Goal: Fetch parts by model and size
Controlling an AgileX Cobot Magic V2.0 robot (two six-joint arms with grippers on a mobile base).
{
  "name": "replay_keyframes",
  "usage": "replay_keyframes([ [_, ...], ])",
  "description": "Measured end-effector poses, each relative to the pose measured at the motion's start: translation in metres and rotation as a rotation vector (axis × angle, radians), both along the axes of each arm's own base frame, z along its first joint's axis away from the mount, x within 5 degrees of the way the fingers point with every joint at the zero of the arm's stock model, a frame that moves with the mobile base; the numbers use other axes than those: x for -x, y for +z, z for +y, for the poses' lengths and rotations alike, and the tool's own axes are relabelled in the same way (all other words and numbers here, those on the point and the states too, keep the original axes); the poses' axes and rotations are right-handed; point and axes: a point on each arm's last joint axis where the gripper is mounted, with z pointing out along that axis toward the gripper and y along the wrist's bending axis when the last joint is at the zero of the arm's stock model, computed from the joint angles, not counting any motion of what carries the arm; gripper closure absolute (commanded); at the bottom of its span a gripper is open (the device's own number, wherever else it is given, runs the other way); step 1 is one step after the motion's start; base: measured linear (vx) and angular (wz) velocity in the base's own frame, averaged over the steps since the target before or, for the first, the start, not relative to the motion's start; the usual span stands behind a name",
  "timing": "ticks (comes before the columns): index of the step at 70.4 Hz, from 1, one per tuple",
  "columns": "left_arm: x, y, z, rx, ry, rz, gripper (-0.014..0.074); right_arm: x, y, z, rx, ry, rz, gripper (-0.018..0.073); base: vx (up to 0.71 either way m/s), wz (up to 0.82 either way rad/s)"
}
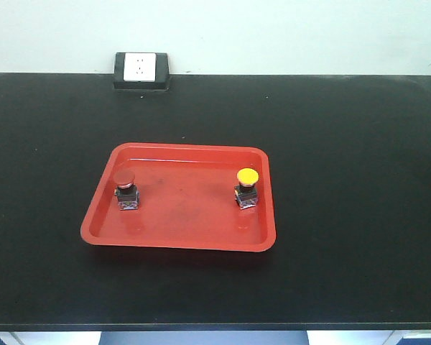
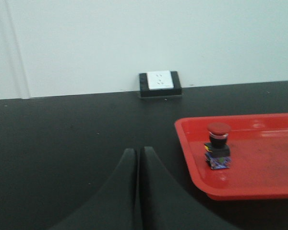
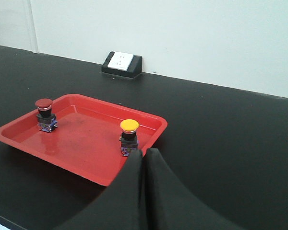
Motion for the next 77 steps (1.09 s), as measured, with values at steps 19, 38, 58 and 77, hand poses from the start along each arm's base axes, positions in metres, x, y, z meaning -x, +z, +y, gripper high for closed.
replay_keyframes([
  [19, 0.0, 0.0003, 0.0022, -0.007, 0.036, -0.003, 0.0604, 0.0, 0.0, 0.0, 0.0, 0.0, 0.0, 0.0569, 0.0, 0.0],
  [38, 0.0001, 0.0003, 0.0025, 0.004, 0.039, -0.004, 0.0604, 0.0, 0.0, 0.0, 0.0, 0.0, 0.0, 0.0569, 0.0, 0.0],
  [58, 0.0, -0.0003, 0.0006, 0.006, 0.006, 0.004, 0.0604, 0.0, -0.0002, 0.0, 0.001, 0.0, 0.002, 0.0569, 0.0, 0.0],
  [77, 0.0, -0.0005, 0.0006, 0.006, 0.006, 0.006, 0.0604, 0.0, -0.0002, 0.0, 0.001, 0.0, 0.002, 0.0569, 0.0, 0.0],
])
